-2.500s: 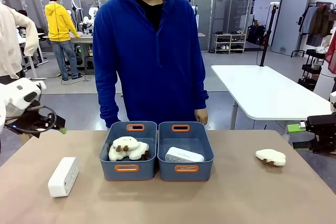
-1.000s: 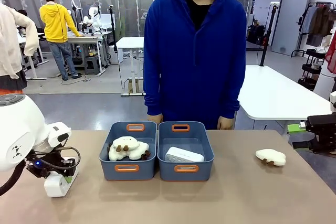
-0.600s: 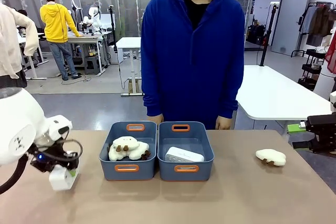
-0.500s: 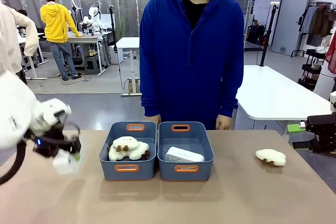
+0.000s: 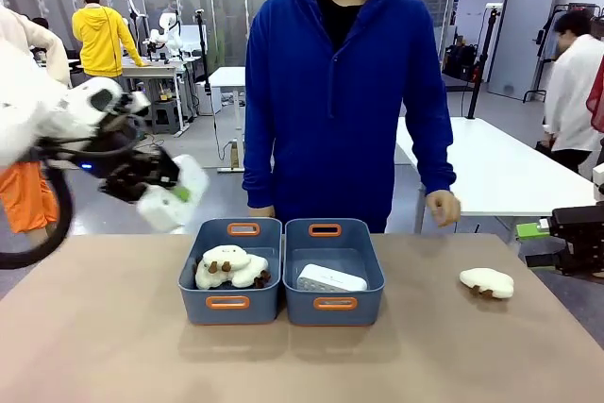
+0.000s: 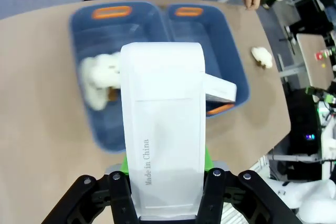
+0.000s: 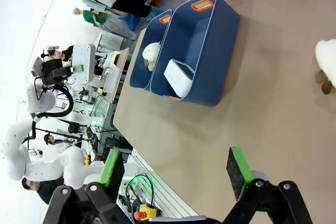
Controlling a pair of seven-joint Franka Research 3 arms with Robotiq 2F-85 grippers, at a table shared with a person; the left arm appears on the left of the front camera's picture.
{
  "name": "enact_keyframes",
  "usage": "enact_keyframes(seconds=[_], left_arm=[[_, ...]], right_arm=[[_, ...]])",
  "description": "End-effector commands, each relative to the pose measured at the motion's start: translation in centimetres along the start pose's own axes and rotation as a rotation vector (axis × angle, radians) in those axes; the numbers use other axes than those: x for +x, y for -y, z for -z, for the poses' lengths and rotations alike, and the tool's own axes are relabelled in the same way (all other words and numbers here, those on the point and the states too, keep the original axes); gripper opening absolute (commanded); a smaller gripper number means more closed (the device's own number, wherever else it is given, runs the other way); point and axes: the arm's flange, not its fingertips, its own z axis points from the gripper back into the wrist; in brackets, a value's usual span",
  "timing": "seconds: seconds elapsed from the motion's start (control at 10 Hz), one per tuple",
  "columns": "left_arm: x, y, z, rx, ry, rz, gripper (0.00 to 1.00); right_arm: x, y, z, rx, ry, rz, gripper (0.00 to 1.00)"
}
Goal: Sort the digital clocks into the basket.
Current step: Pick up the Digital clock from the table and place it into the empty Plastic storage basket.
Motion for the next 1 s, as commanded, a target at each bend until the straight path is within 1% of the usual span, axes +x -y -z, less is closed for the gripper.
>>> enact_keyframes(seconds=[0.0,0.1,0.2,0.3,0.4,0.5,0.6,0.7,0.9], left_arm=[[2.6,3.4,5.5,-0.052,0.01,0.051,0.34],[3.4,5.4,7.6,-0.051,0.037,0.097,0.34],[4.0,7.0,9.4,-0.085,0.047,0.092,0.34],[4.9,8.3,11.8,-0.111,0.067,0.112,0.34],[5.6,9.4,14.3,-0.117,0.047,0.11,0.34],[6.3,10.4,17.1,-0.104,0.036,0.08,0.34],[6.3,10.9,19.5,-0.092,0.035,0.006,0.34],[5.9,10.9,21.1,-0.078,0.039,-0.03,0.34],[4.6,9.4,23.9,-0.058,0.002,-0.086,0.34]], right_arm=[[0.1,0.1,-0.2,-0.004,-0.012,-0.002,1.0],[0.1,0.1,-0.2,-0.004,-0.012,-0.002,1.0],[0.1,0.1,-0.2,-0.004,-0.012,-0.002,1.0],[0.1,0.1,-0.2,-0.004,-0.012,-0.002,1.0],[0.1,0.1,-0.2,-0.004,-0.012,-0.002,1.0],[0.1,0.1,-0.2,-0.004,-0.012,-0.002,1.0],[0.1,0.1,-0.2,-0.004,-0.012,-0.002,1.0],[0.1,0.1,-0.2,-0.004,-0.012,-0.002,1.0],[0.1,0.1,-0.2,-0.004,-0.012,-0.002,1.0]])
